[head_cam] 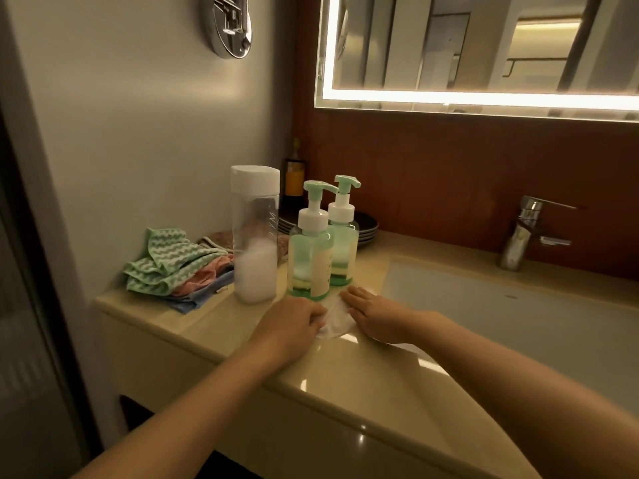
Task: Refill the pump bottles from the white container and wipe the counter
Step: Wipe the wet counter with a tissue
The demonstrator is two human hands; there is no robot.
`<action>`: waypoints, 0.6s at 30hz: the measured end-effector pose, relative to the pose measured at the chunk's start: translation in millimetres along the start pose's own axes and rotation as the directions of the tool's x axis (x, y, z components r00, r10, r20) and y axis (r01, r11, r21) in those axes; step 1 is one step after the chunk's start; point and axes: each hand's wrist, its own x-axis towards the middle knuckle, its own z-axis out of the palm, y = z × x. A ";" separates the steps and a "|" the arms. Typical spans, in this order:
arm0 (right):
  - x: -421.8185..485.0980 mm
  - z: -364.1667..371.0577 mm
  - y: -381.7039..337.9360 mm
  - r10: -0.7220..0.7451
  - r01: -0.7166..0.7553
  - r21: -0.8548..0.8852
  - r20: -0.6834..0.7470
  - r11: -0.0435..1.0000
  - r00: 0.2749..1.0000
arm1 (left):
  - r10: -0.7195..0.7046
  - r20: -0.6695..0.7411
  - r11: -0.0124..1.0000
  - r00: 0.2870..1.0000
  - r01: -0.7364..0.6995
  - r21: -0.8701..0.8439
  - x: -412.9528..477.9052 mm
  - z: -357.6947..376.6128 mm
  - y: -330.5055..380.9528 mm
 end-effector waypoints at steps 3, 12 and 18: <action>13.5 -1.3 12.1 0.010 -0.010 0.025 0.006 1.000 1.000 | -0.006 -0.032 0.999 0.999 0.005 -0.037 13.8 11.6 9.3; 46.9 -7.6 41.8 0.057 -0.057 0.060 0.000 0.997 0.998 | -0.122 -0.047 0.992 0.991 0.123 0.020 56.7 31.3 17.0; 65.5 -9.6 53.3 0.069 -0.068 0.059 -0.024 0.996 0.997 | -0.207 -0.012 0.978 0.978 0.207 0.017 80.7 38.0 17.4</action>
